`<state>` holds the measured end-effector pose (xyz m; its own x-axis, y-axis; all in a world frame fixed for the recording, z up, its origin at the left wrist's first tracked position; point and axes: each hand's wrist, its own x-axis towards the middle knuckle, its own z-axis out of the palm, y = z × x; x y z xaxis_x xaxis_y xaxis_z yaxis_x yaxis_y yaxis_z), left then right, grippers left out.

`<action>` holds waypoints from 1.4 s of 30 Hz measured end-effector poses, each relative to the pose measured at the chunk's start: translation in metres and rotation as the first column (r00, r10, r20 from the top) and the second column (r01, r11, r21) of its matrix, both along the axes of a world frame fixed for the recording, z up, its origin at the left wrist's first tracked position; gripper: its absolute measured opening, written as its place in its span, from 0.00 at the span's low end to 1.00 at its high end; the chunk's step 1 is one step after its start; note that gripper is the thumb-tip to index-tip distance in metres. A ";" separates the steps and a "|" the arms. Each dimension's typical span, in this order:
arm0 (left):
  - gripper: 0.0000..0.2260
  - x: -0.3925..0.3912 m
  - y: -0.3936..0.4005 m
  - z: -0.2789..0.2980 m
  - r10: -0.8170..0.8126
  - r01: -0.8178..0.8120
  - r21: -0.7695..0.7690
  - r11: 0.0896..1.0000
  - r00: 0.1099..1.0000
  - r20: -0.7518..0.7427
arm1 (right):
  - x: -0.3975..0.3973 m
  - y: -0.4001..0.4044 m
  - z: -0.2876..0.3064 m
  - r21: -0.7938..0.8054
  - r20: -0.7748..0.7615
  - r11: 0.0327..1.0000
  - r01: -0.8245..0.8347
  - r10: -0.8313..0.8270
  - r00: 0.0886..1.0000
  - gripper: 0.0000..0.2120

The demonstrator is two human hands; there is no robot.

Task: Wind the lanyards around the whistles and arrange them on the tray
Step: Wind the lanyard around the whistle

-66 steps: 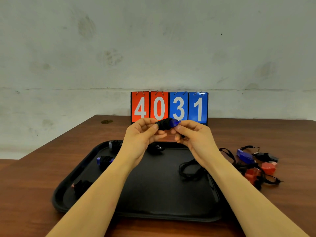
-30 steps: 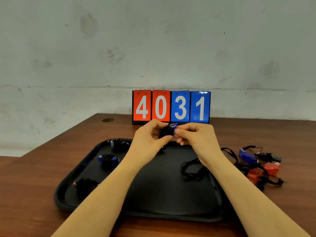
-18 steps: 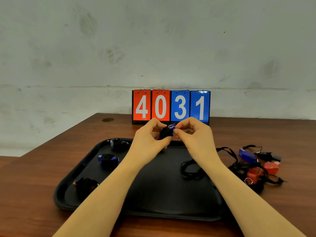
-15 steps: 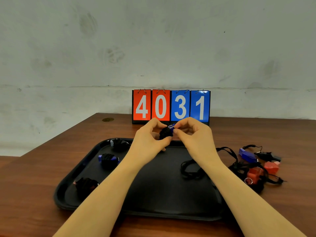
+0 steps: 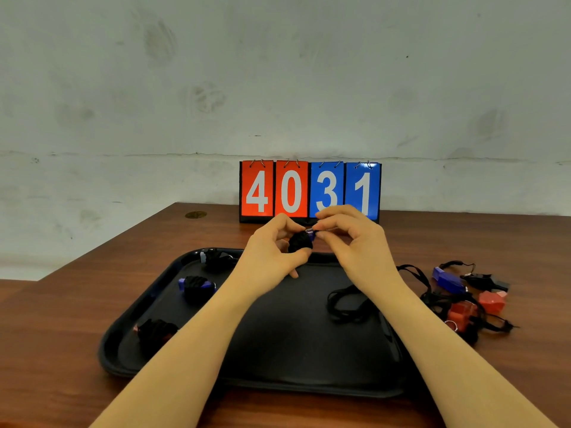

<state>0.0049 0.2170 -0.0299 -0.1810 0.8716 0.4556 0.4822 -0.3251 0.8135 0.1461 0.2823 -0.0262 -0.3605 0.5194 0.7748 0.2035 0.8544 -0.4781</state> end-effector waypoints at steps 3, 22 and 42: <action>0.12 -0.001 0.000 0.000 -0.008 0.008 -0.004 1.000 1.000 -0.019 | 0.002 0.001 -0.001 0.016 0.056 1.000 0.001 -0.002 0.998 0.07; 0.07 0.002 0.008 0.001 -0.026 0.033 -0.046 0.998 0.989 0.144 | -0.003 -0.006 0.001 -0.038 0.060 0.998 -0.055 0.057 0.997 0.06; 0.04 -0.001 0.003 0.002 -0.021 0.021 0.008 1.000 0.999 -0.027 | 0.003 -0.002 0.006 -0.296 0.105 0.947 -0.128 0.166 0.981 0.06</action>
